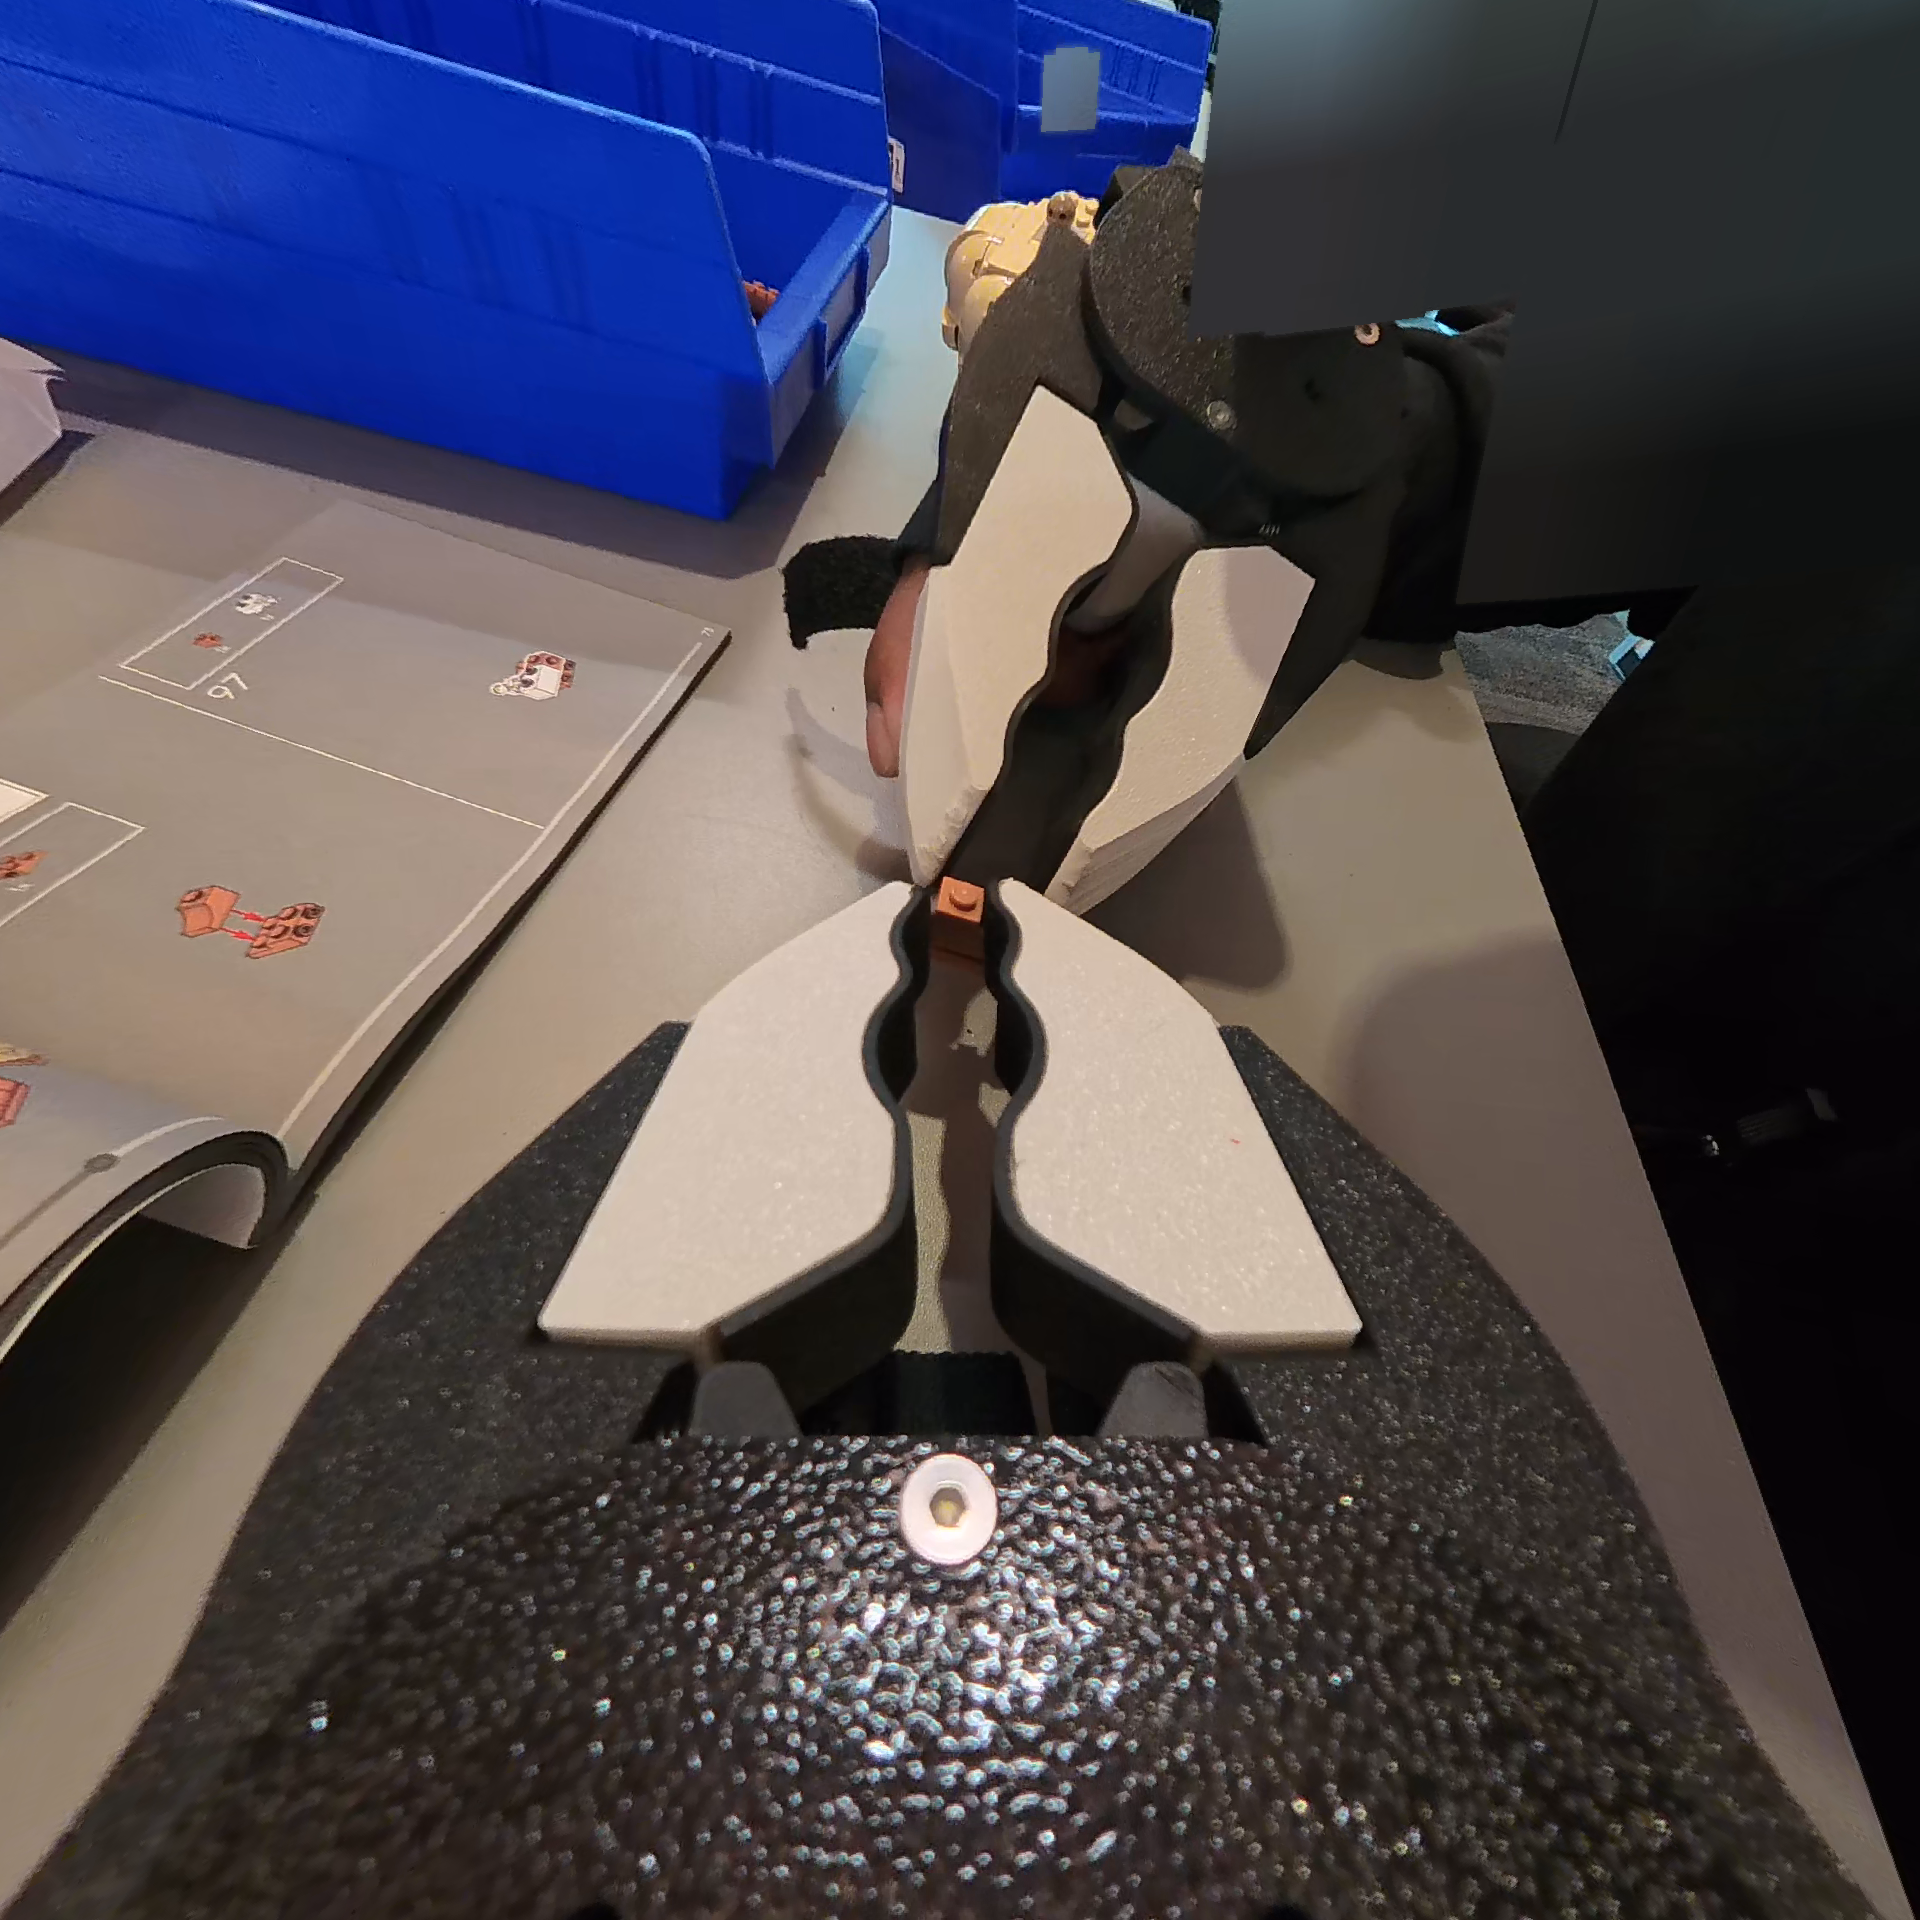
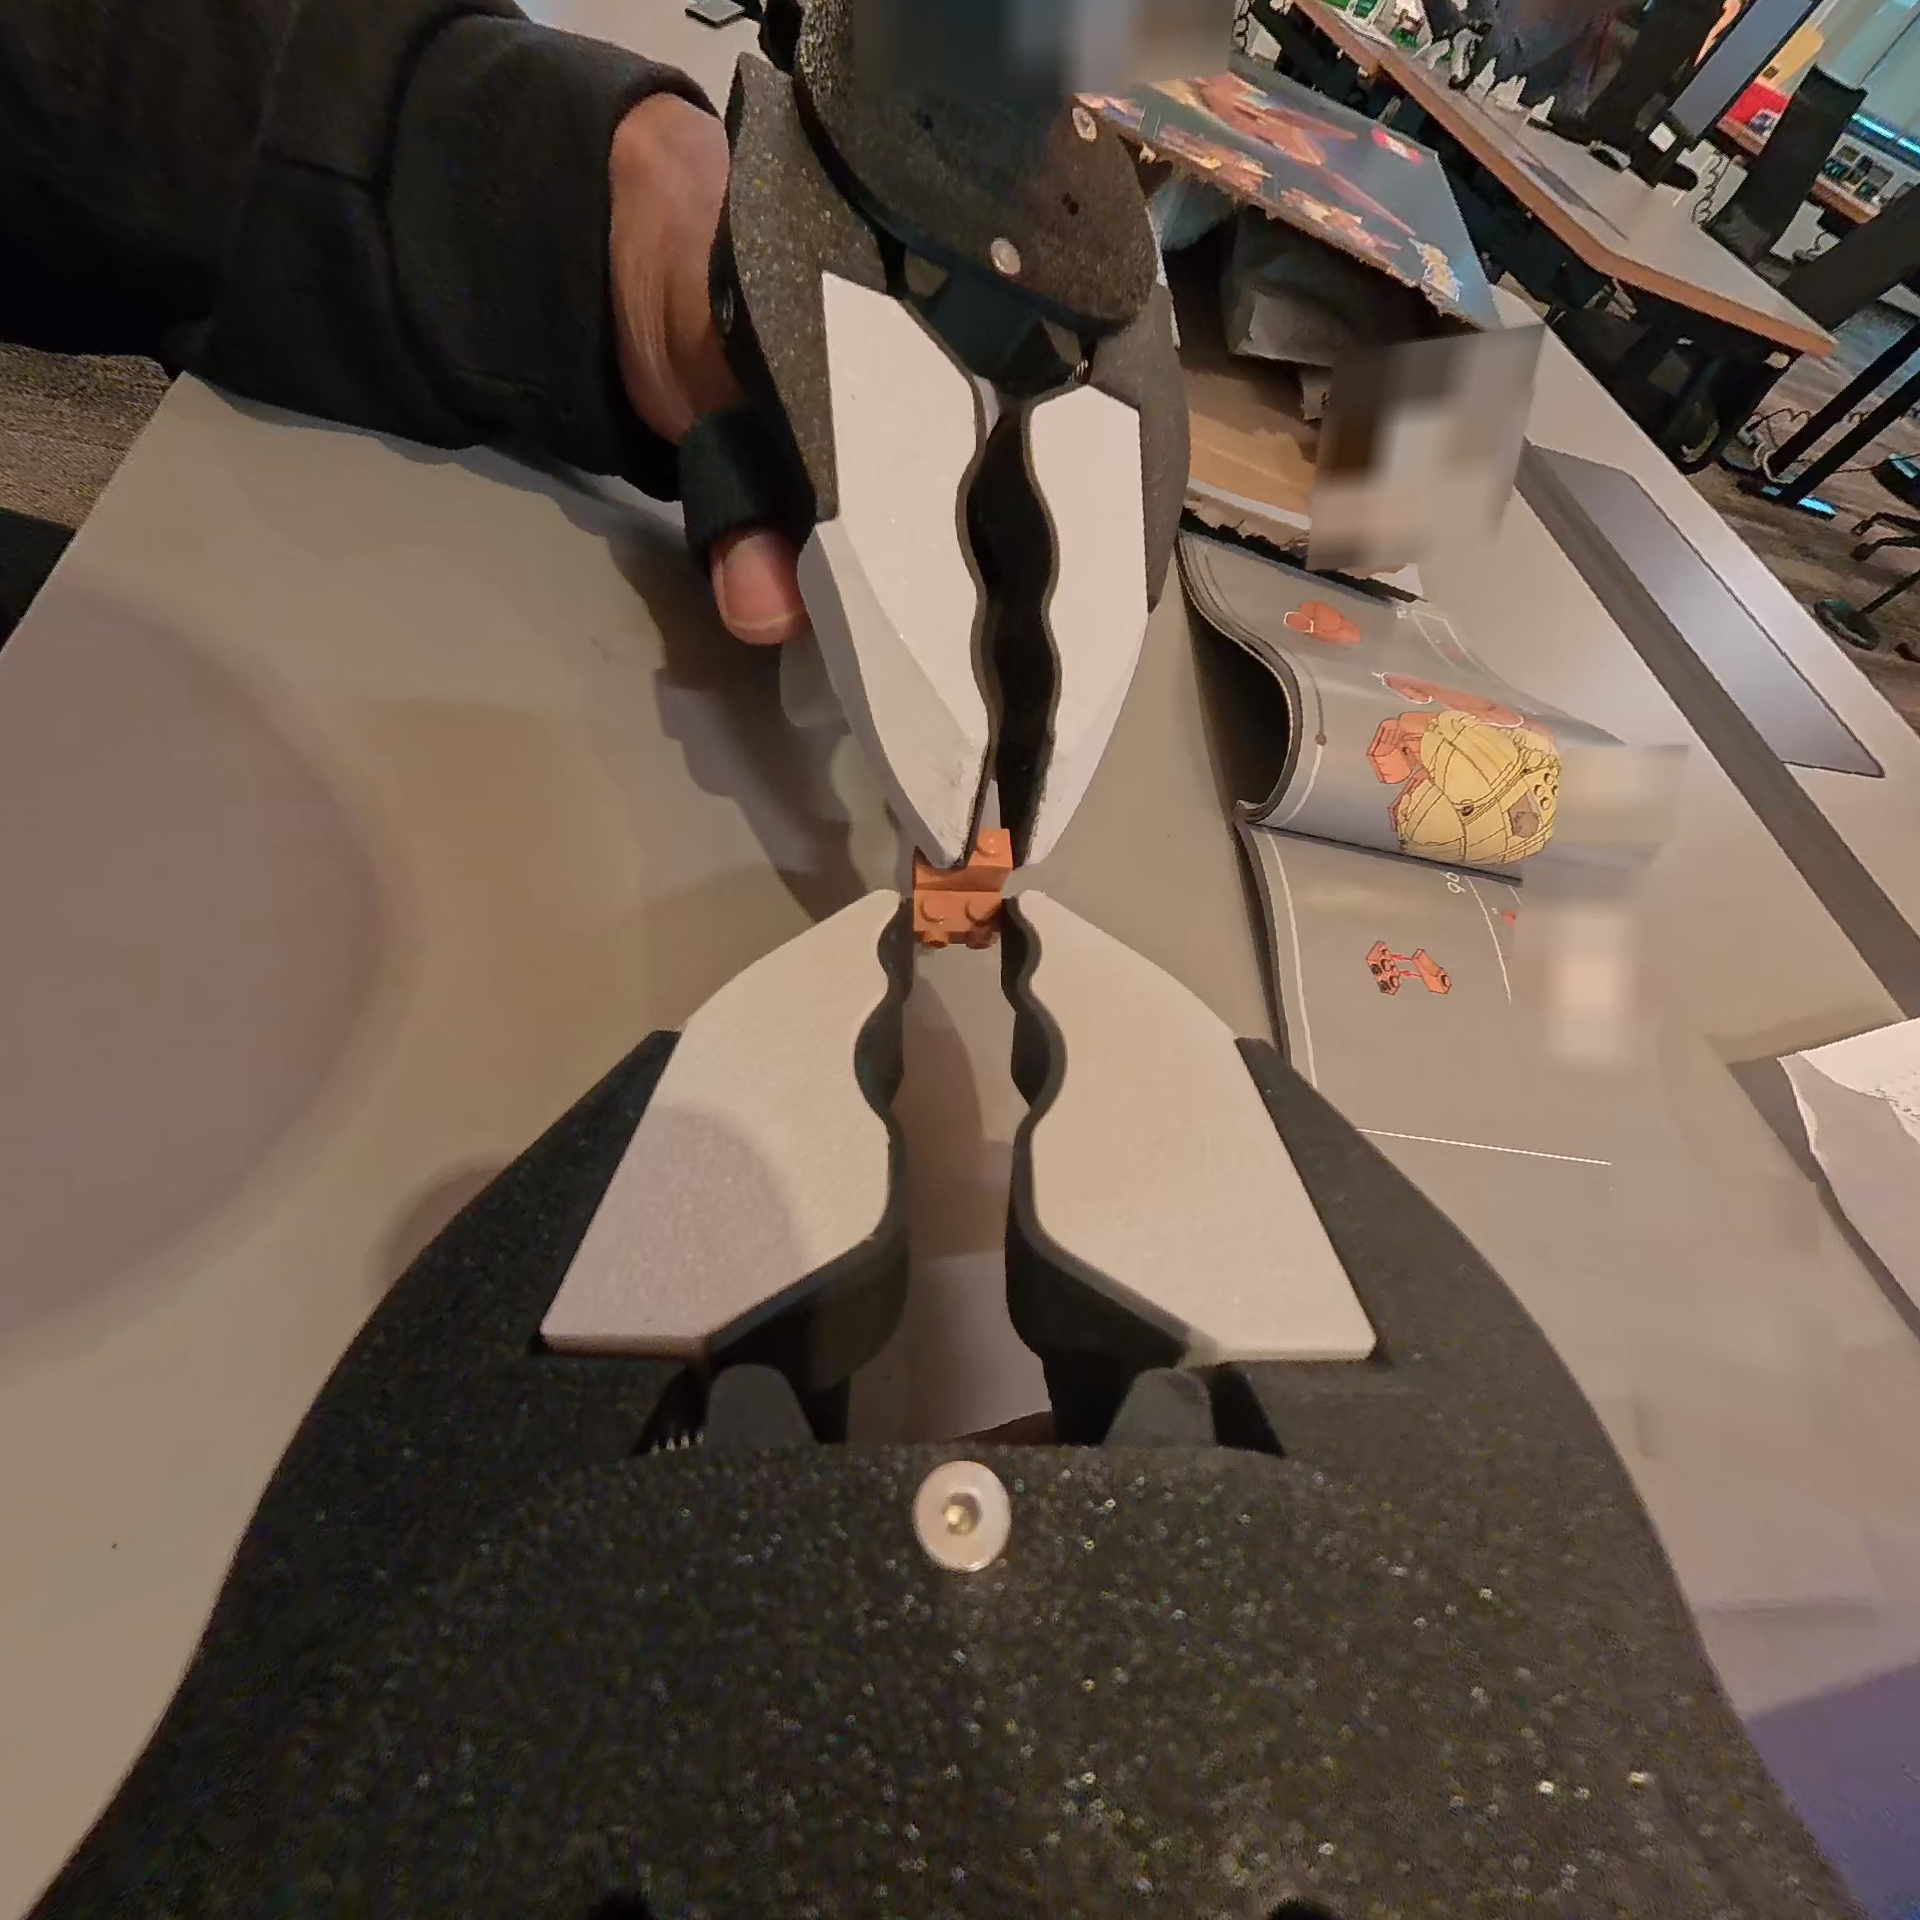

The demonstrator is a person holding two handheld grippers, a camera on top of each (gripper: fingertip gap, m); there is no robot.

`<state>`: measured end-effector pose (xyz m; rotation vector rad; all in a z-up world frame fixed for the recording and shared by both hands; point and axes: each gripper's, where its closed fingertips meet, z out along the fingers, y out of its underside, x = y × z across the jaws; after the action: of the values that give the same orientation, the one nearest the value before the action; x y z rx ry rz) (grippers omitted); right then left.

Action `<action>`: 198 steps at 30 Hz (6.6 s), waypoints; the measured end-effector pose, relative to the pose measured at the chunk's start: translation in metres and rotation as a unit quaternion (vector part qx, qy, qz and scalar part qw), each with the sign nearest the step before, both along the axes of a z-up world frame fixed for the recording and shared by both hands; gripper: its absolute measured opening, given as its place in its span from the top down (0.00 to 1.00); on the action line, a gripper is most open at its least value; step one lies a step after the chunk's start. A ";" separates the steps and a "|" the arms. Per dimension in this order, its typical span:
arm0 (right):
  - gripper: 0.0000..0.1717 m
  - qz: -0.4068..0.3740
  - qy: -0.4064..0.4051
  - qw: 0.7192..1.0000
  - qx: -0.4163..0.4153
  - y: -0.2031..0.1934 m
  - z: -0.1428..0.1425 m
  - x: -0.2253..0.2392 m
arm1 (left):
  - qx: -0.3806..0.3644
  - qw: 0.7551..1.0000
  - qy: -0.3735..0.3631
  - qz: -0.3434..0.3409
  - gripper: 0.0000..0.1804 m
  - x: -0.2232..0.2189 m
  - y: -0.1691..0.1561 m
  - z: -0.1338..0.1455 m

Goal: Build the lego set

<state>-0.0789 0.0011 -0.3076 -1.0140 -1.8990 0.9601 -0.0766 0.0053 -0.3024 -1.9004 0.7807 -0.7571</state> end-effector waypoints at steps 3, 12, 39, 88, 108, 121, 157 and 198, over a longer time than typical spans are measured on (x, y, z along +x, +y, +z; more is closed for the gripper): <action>0.91 0.000 0.002 1.000 0.001 0.000 0.001 0.000 | -0.001 1.000 -0.001 -0.001 0.95 0.000 0.000 0.000; 0.91 0.001 0.011 1.000 -0.002 -0.001 0.004 0.000 | -0.004 1.000 -0.009 -0.005 0.94 0.001 -0.001 0.001; 0.91 0.028 0.006 0.995 -0.097 -0.005 0.014 0.005 | 0.206 0.973 0.102 -0.027 0.80 -0.007 -0.013 0.027; 0.83 0.048 -0.014 0.983 -0.177 -0.003 0.025 0.011 | 0.460 0.836 0.296 -0.054 0.91 0.002 -0.006 0.019; 0.90 0.066 -0.068 0.958 -0.269 -0.020 0.020 0.013 | 0.502 0.795 0.333 -0.069 0.91 0.015 -0.012 0.019; 0.90 0.067 -0.078 0.964 -0.246 -0.020 0.015 0.014 | 0.469 0.819 0.322 -0.070 0.90 0.011 -0.012 0.014; 0.86 -0.009 -0.194 0.979 -0.065 0.011 -0.038 0.023 | 0.023 0.971 0.231 0.062 0.98 -0.046 0.029 -0.043; 0.94 0.137 0.068 0.982 0.112 -0.024 0.015 0.024 | -0.212 0.950 -0.199 -0.111 0.90 0.036 -0.027 0.013</action>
<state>-0.0554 -0.0232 -0.2921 -0.5511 -2.0110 0.9166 -0.0409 -0.0221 -0.2898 -1.9482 0.6114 -1.4941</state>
